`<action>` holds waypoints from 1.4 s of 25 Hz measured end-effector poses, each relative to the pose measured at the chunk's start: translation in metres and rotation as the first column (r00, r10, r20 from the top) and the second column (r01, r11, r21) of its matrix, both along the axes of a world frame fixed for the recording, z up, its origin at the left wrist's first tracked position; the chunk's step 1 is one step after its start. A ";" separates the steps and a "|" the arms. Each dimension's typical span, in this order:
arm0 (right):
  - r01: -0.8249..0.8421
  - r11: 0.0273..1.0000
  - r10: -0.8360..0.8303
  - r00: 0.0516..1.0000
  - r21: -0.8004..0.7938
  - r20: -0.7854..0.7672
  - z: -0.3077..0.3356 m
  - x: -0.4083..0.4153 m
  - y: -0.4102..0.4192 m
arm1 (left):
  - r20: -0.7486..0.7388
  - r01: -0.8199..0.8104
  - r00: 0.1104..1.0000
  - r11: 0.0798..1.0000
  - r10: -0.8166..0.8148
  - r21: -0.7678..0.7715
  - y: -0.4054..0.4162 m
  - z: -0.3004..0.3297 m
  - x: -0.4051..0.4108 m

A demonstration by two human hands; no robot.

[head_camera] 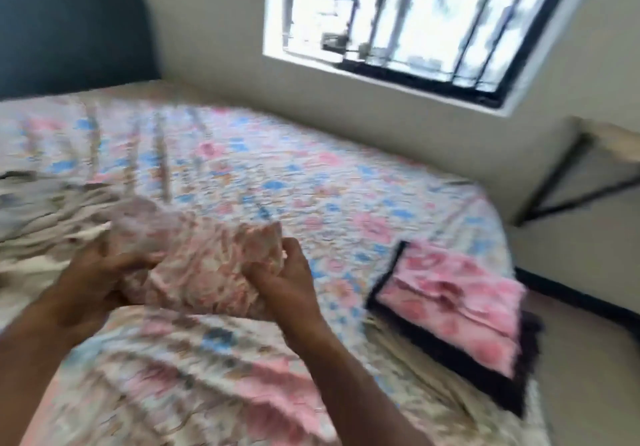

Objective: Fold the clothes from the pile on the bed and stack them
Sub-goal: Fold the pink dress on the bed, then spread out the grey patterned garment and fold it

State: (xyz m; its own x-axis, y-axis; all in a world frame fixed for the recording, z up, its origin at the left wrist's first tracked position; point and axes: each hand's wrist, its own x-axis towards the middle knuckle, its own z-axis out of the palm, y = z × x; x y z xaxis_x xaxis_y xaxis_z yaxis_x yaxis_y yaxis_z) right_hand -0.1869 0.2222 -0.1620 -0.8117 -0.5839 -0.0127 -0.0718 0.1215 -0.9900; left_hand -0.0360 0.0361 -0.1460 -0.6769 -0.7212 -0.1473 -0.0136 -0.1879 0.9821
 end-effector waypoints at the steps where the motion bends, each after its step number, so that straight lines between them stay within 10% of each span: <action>1: 0.077 0.997 -0.077 0.996 -0.012 -0.047 0.009 -0.014 0.026 | -0.052 0.086 0.995 0.996 -0.086 0.014 0.017 0.008 -0.030; 10: 0.530 0.839 -0.542 0.833 -0.122 -0.111 0.072 -0.080 0.231 | -0.084 0.570 0.812 0.816 -0.578 -0.102 0.174 0.038 -0.198; 16: 0.773 0.632 -0.767 0.617 -0.043 -0.178 0.052 -0.129 0.293 | -0.096 0.482 0.867 0.872 -0.488 -0.083 0.224 0.019 -0.273; 20: 0.813 0.557 -0.738 0.578 0.168 -0.348 0.012 -0.139 0.301 | 0.077 0.506 0.862 0.845 -0.500 -0.172 0.242 -0.018 -0.276; 31: 0.936 0.341 -0.597 0.283 0.081 -0.751 0.012 -0.139 0.289 | 0.199 0.430 0.902 0.761 -0.382 -0.486 0.223 -0.022 -0.271; 35: 0.871 0.485 -0.500 0.352 0.080 -0.791 0.022 -0.129 0.248 | 0.209 0.382 0.924 0.763 -0.320 -0.521 0.204 -0.012 -0.252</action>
State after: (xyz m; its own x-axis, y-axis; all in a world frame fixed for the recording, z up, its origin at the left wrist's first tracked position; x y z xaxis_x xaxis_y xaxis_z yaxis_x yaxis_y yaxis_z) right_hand -0.3160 0.4701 -0.1402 -0.7983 0.1320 0.5875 -0.2597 0.8048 -0.5338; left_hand -0.2881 0.2404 -0.1584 -0.9020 -0.4168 0.1123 -0.0775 0.4123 0.9077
